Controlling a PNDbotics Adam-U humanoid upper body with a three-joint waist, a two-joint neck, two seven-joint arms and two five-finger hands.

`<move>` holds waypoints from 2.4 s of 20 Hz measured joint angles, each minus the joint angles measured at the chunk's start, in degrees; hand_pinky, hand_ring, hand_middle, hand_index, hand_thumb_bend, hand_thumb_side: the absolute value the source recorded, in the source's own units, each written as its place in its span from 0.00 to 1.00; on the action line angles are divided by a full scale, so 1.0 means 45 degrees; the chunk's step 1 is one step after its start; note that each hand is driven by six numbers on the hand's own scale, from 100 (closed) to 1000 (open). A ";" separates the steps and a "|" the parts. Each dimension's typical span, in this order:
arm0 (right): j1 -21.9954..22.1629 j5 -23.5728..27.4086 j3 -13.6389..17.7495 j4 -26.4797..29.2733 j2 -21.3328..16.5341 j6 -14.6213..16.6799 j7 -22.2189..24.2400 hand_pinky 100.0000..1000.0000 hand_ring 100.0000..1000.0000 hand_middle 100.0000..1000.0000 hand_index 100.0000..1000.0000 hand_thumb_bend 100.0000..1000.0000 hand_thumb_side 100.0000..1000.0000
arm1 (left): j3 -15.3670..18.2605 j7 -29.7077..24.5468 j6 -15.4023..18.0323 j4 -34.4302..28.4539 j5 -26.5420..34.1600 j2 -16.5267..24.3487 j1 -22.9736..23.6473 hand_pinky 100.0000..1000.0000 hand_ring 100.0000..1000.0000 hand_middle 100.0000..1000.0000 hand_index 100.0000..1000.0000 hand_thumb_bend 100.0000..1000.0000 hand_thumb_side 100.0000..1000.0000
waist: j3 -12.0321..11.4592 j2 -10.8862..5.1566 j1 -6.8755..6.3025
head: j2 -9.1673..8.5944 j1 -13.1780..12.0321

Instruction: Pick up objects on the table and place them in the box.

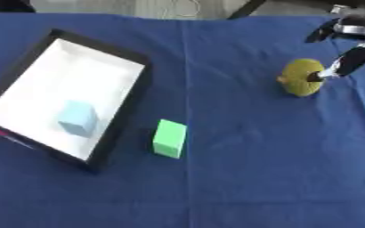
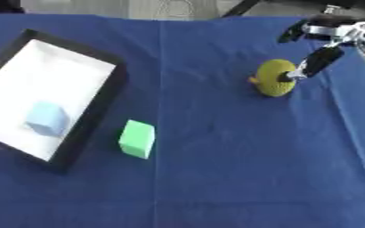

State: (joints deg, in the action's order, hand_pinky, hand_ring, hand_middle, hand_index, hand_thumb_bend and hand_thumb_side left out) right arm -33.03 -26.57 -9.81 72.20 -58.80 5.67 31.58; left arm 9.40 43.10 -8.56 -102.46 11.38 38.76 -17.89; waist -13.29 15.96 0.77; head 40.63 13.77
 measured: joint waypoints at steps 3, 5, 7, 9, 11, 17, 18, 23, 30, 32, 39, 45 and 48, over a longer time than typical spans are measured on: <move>-0.0051 -0.0153 -0.0041 -0.0228 0.0140 0.0166 0.0053 0.90 0.89 0.82 0.86 0.51 0.33 | 0.0002 0.0009 0.0013 -0.0002 0.0019 -0.0002 0.0006 0.63 0.76 0.84 0.86 0.53 0.55 | -0.0004 0.0003 -0.0031 | -0.0001 0.0000; -0.0054 -0.0216 -0.0090 -0.0321 0.0228 0.0230 0.0074 0.90 0.89 0.82 0.85 0.51 0.32 | 0.0003 0.0009 0.0016 -0.0002 0.0023 -0.0004 0.0007 0.63 0.76 0.84 0.86 0.53 0.55 | -0.0005 0.0019 -0.0055 | -0.0007 0.0000; -0.0068 -0.0317 -0.0114 -0.0398 0.0282 0.0255 0.0093 0.89 0.89 0.82 0.85 0.50 0.32 | 0.0003 0.0005 0.0021 -0.0002 0.0026 -0.0009 0.0017 0.63 0.76 0.84 0.86 0.53 0.55 | -0.0009 0.0056 -0.0068 | -0.0012 0.0000; -0.0150 -0.0463 -0.0153 -0.0513 0.0353 0.0263 0.0104 0.89 0.87 0.79 0.85 0.48 0.30 | 0.0003 0.0002 0.0024 -0.0002 0.0028 -0.0033 0.0038 0.63 0.76 0.84 0.86 0.52 0.55 | -0.0015 0.0078 -0.0068 | -0.0015 0.0001; -0.0186 -0.0635 -0.0191 -0.0654 0.0408 0.0295 0.0141 0.88 0.85 0.72 0.82 0.44 0.26 | 0.0006 0.0004 0.0027 -0.0002 0.0033 -0.0103 0.0053 0.63 0.76 0.84 0.86 0.52 0.55 | -0.0036 0.0090 -0.0068 | -0.0015 0.0002; -0.0235 -0.0775 -0.0243 -0.0857 0.0466 0.0342 0.0447 0.85 0.77 0.57 0.74 0.34 0.00 | 0.0040 0.0015 0.0053 -0.0003 0.0037 -0.0112 0.0060 0.63 0.77 0.84 0.86 0.52 0.55 | -0.0037 0.0141 -0.0068 | -0.0010 0.0003; -0.0233 -0.0762 -0.0257 -0.0858 0.0466 0.0335 0.0560 0.84 0.76 0.54 0.71 0.34 0.00 | 0.0046 0.0012 0.0055 -0.0003 0.0036 -0.0112 0.0062 0.63 0.77 0.84 0.86 0.52 0.55 | -0.0037 0.0141 -0.0068 | -0.0008 0.0003; -0.0152 -0.0199 -0.0196 -0.0757 0.0465 0.0251 0.0938 0.84 0.71 0.47 0.64 0.26 0.00 | 0.0074 0.0017 0.0062 -0.0003 0.0036 -0.0113 0.0082 0.63 0.77 0.84 0.86 0.51 0.55 | -0.0029 0.0141 -0.0068 | 0.0006 0.0003; 0.0267 0.1114 0.0092 0.0302 0.0339 0.0163 0.0686 0.82 0.67 0.38 0.55 0.23 0.00 | 0.0080 0.0027 0.0070 -0.0002 0.0035 -0.0113 0.0160 0.63 0.77 0.83 0.86 0.51 0.55 | 0.0043 0.0141 -0.0068 | 0.0015 -0.0011; 0.0378 0.1383 0.0198 0.0750 0.0230 0.0079 0.0475 0.81 0.65 0.36 0.53 0.22 0.00 | 0.0083 0.0037 0.0080 -0.0002 0.0033 -0.0113 0.0166 0.63 0.77 0.83 0.86 0.51 0.55 | 0.0059 0.0141 -0.0068 | 0.0018 -0.0013; 0.0512 0.1900 0.0527 0.1903 -0.0172 -0.0359 -0.0044 0.80 0.63 0.34 0.50 0.21 0.00 | 0.0087 0.0050 0.0093 -0.0002 0.0017 -0.0112 0.0178 0.63 0.77 0.83 0.86 0.51 0.55 | 0.0084 0.0141 -0.0068 | 0.0026 -0.0013; 0.0429 0.2089 0.0613 0.2515 -0.0234 -0.0615 -0.0275 0.80 0.61 0.31 0.49 0.19 0.00 | 0.0092 0.0049 0.0093 -0.0002 -0.0016 -0.0112 0.0179 0.63 0.77 0.83 0.86 0.51 0.55 | 0.0075 0.0135 -0.0068 | 0.0046 -0.0011; 0.0235 0.2318 0.0705 0.2763 -0.0240 -0.0744 -0.0407 0.80 0.61 0.31 0.49 0.15 0.00 | 0.0118 0.0049 0.0093 -0.0002 -0.0018 -0.0111 0.0186 0.64 0.77 0.83 0.86 0.51 0.55 | 0.0061 0.0130 -0.0067 | 0.0050 -0.0011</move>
State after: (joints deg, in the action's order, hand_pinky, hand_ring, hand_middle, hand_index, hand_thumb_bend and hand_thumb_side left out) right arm -31.98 -16.14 -6.63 84.63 -59.88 2.32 29.75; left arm 9.93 43.32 -8.14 -102.47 11.30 38.26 -17.06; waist -13.01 16.54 0.47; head 40.86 13.72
